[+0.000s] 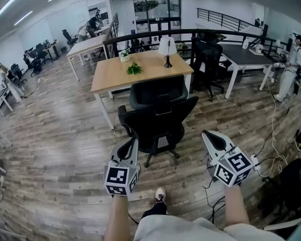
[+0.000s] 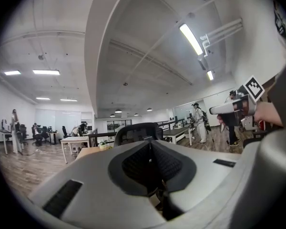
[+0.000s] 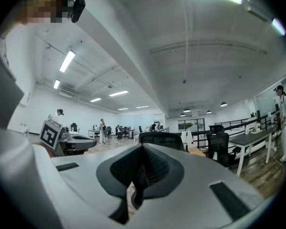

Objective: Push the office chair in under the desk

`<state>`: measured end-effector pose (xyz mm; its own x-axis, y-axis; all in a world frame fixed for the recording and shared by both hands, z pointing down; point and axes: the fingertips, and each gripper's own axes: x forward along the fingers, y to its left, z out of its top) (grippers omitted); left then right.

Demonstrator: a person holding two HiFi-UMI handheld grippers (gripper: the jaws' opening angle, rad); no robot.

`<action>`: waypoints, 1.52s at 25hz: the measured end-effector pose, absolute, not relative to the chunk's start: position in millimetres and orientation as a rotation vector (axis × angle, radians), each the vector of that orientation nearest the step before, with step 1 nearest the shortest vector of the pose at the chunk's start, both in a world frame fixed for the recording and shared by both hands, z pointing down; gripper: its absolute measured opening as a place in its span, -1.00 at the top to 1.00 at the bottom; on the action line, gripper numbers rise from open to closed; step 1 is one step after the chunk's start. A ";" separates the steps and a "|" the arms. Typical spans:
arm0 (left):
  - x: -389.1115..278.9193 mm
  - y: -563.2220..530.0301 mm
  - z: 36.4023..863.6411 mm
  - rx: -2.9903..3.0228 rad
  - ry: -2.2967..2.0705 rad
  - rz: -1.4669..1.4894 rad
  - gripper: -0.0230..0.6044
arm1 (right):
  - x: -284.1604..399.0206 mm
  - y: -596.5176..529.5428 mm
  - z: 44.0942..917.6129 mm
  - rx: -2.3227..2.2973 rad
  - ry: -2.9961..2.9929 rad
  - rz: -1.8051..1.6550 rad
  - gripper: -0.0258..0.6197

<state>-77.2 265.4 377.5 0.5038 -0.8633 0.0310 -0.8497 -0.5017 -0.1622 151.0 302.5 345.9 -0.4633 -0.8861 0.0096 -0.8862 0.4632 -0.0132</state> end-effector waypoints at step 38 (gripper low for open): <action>-104.4 -67.5 414.6 -2.705 1.508 -0.268 0.08 | 180.4 -48.6 405.0 1.730 -2.407 0.150 0.27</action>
